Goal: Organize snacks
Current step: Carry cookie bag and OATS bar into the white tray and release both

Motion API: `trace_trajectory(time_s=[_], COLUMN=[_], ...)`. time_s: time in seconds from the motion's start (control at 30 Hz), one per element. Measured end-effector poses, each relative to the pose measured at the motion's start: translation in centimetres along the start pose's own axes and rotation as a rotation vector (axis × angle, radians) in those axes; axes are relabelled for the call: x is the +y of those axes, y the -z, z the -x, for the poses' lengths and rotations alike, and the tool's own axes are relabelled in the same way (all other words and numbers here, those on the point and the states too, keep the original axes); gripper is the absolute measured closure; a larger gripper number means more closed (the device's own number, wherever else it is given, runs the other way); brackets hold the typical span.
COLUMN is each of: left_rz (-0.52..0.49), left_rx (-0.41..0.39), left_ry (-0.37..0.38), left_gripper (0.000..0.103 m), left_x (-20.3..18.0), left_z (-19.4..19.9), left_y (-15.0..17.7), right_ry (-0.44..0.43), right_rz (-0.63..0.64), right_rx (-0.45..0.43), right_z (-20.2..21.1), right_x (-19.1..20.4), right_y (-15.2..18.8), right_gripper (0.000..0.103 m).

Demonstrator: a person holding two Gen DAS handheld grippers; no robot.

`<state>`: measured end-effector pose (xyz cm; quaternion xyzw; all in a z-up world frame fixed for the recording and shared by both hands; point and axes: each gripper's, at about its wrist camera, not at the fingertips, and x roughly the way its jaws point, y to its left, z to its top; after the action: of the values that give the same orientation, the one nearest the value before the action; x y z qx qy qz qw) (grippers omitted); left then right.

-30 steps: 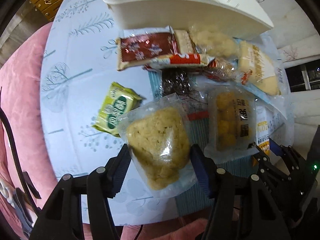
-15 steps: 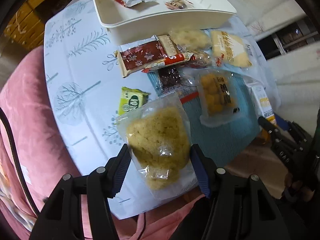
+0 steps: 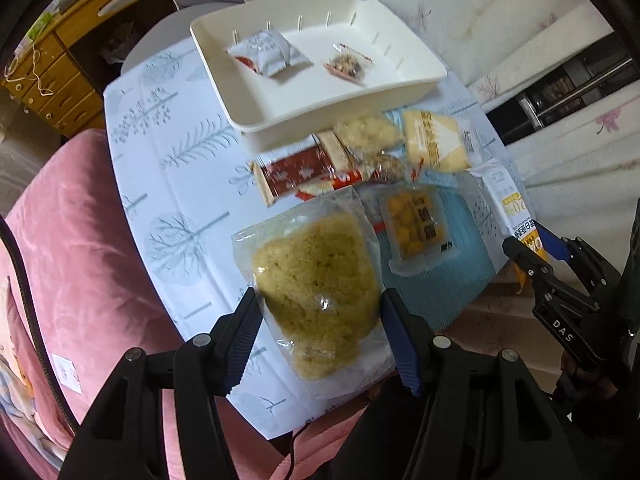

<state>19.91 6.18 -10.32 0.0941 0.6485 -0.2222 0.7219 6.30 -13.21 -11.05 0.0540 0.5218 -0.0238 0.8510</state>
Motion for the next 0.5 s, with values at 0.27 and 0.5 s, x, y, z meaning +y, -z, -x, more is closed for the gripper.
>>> trace_trajectory(time_s=[0.27,0.5], left_rz=[0.046,0.125], left_rx=[-0.032,-0.05], left_ry=[-0.033,-0.069], left_gripper=[0.044,0.044], left_x=[0.2,0.2], left_z=[1.8,1.6], left_y=[-3.5,-8.7], right_ry=[-0.079,-0.153], right_rz=[0.04,0.08], right_rx=[-0.045,-0.087], right_z=[0.5,-1.2], right_x=[0.1,-1.7], right_y=[-3.8,-9.8], right_gripper=[0.061,0.061])
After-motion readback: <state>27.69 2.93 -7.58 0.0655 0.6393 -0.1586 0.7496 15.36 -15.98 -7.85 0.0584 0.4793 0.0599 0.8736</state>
